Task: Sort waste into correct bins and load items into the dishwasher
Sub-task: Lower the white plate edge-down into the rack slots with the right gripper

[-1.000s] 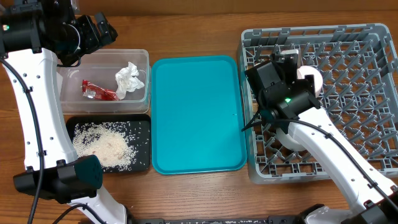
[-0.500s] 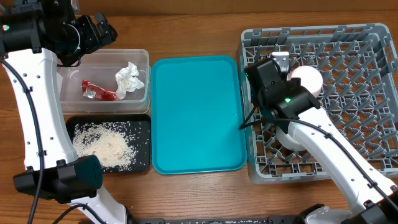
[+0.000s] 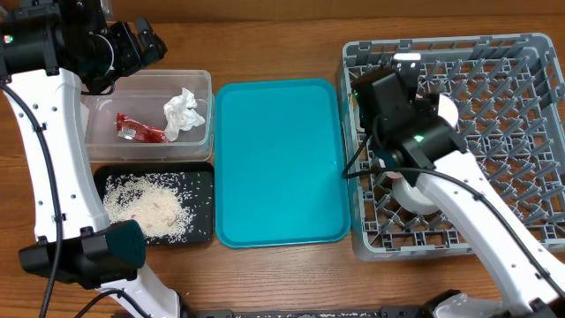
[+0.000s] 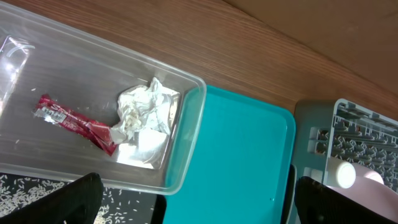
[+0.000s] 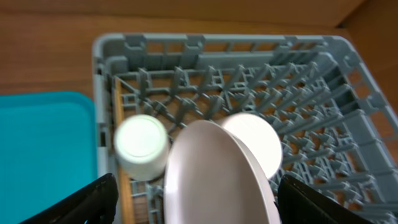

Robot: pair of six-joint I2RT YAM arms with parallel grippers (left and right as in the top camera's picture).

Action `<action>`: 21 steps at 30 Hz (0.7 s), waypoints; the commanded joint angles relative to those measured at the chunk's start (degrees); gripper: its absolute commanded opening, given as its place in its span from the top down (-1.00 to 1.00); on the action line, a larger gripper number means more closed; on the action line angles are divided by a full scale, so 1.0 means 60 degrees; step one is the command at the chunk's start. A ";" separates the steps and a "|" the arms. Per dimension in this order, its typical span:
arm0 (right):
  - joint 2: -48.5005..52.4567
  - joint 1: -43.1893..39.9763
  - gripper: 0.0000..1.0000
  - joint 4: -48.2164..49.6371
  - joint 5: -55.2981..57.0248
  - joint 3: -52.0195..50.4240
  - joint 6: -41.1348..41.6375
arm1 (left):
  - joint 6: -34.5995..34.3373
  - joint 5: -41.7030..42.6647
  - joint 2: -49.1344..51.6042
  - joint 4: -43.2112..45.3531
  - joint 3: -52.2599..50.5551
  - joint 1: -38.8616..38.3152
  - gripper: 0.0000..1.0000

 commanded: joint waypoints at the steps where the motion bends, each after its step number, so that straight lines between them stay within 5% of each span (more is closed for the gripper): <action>1: -0.0623 -0.0025 -0.77 0.0091 -0.1552 0.0364 -0.0222 | -0.0062 0.0102 -0.0018 0.0004 0.0131 -0.0073 -1.00; 8: -0.0630 -0.0025 -0.86 0.0448 -0.4113 0.0361 -0.0222 | -0.0062 0.0102 -0.0018 0.0004 0.0131 -0.0073 -1.00; 10: -0.0630 -0.0025 -1.00 0.0372 -0.4309 0.0361 -0.0219 | -0.0066 0.0102 -0.0018 0.0004 0.0131 -0.0073 -1.00; 21: -0.0623 -0.0025 -1.00 -0.0044 -0.4320 0.0361 -0.0219 | -0.0062 0.0102 -0.0018 0.0004 0.0131 -0.0073 -1.00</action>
